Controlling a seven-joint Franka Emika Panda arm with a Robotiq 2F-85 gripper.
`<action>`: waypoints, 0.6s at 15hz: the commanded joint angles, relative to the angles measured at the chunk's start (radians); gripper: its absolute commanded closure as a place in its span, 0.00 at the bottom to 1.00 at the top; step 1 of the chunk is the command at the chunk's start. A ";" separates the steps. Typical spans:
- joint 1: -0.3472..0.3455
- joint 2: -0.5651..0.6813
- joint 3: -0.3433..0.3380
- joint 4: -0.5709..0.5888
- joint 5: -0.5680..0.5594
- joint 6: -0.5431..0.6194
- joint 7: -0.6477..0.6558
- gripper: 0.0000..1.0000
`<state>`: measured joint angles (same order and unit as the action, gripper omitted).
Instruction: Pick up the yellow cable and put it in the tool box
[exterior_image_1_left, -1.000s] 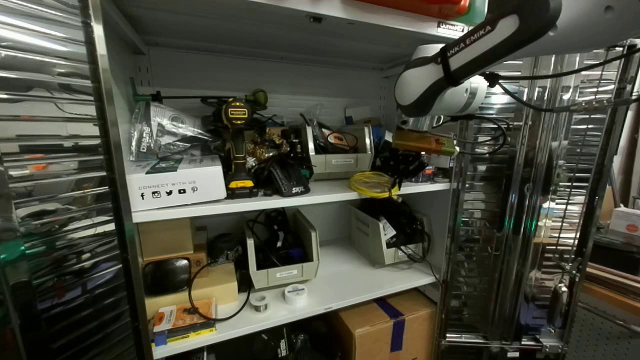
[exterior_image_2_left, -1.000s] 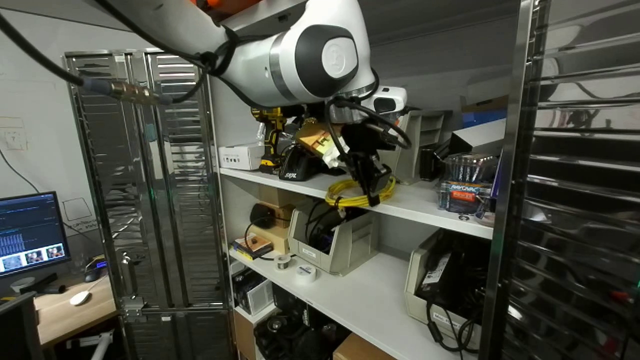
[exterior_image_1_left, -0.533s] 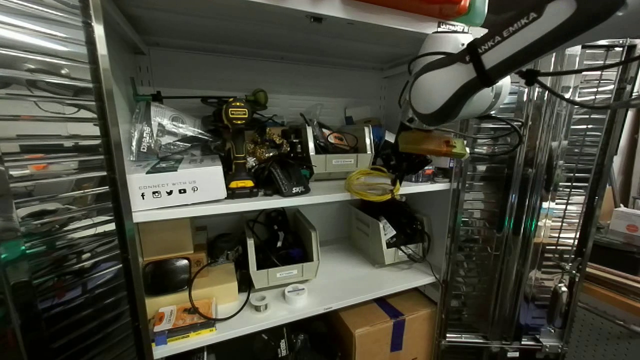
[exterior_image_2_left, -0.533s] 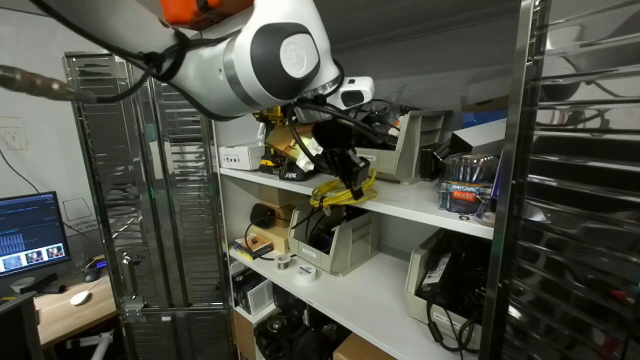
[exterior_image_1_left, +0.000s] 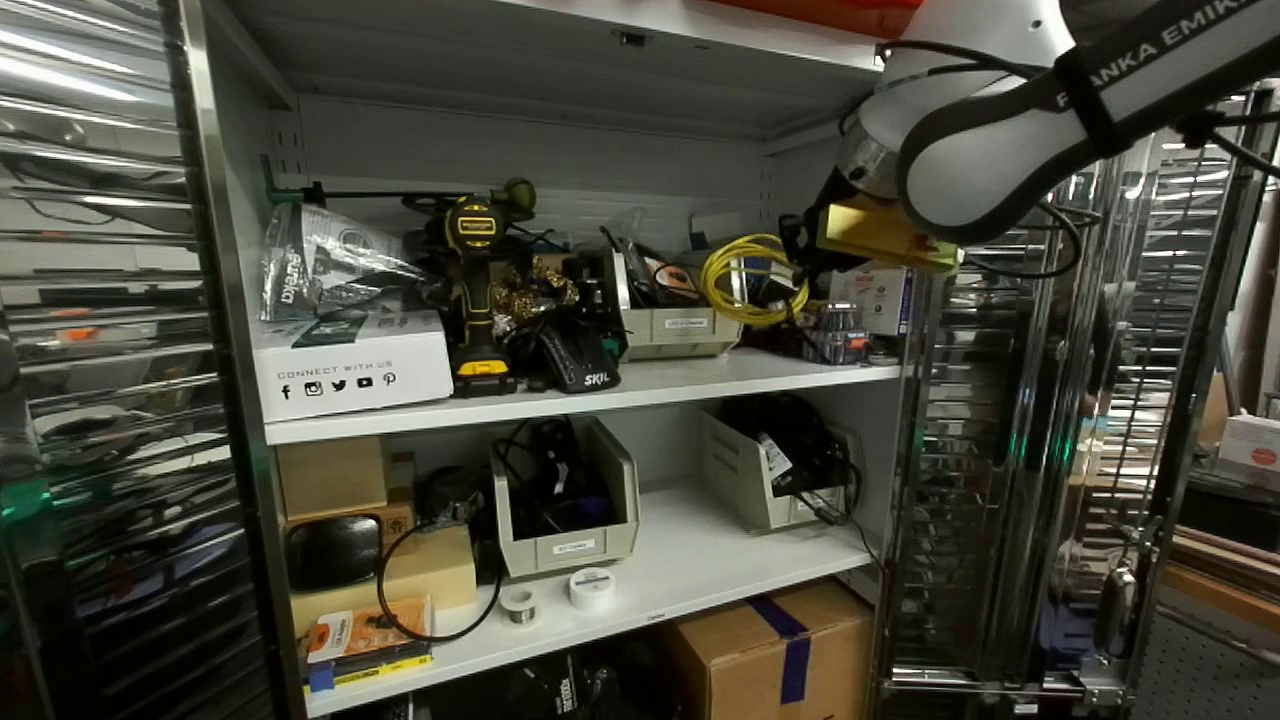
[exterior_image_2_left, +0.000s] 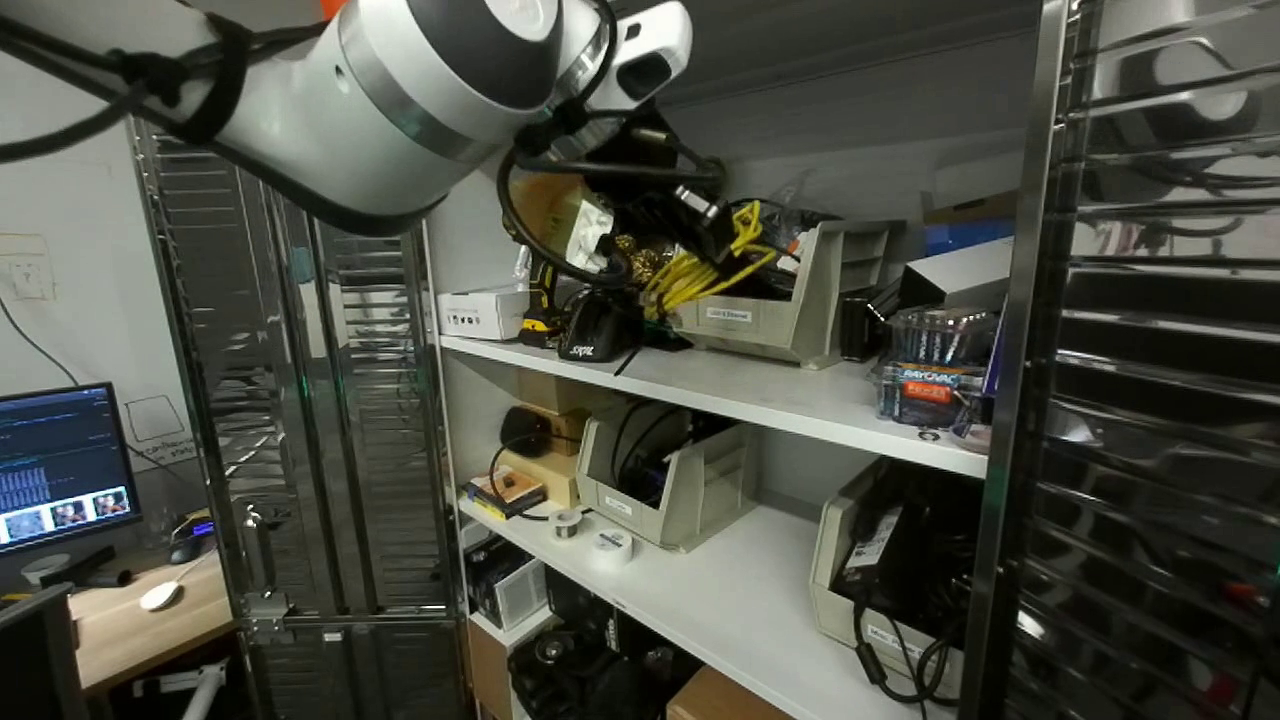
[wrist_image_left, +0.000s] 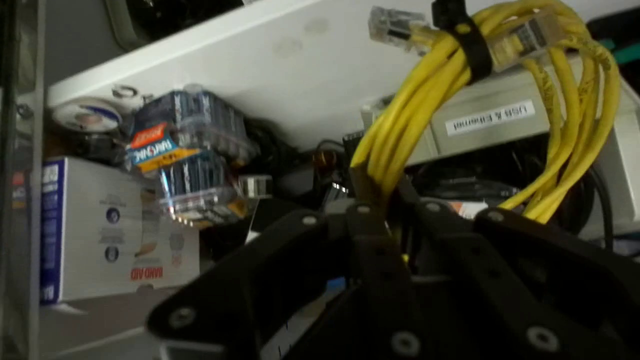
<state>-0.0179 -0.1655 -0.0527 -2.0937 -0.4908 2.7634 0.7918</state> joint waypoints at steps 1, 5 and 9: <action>-0.058 0.036 0.029 0.097 -0.159 0.097 0.203 0.93; -0.101 0.177 0.046 0.305 -0.401 0.164 0.472 0.94; -0.065 0.346 0.039 0.521 -0.500 0.120 0.584 0.94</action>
<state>-0.0977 0.0323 -0.0218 -1.7696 -0.9537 2.8923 1.3188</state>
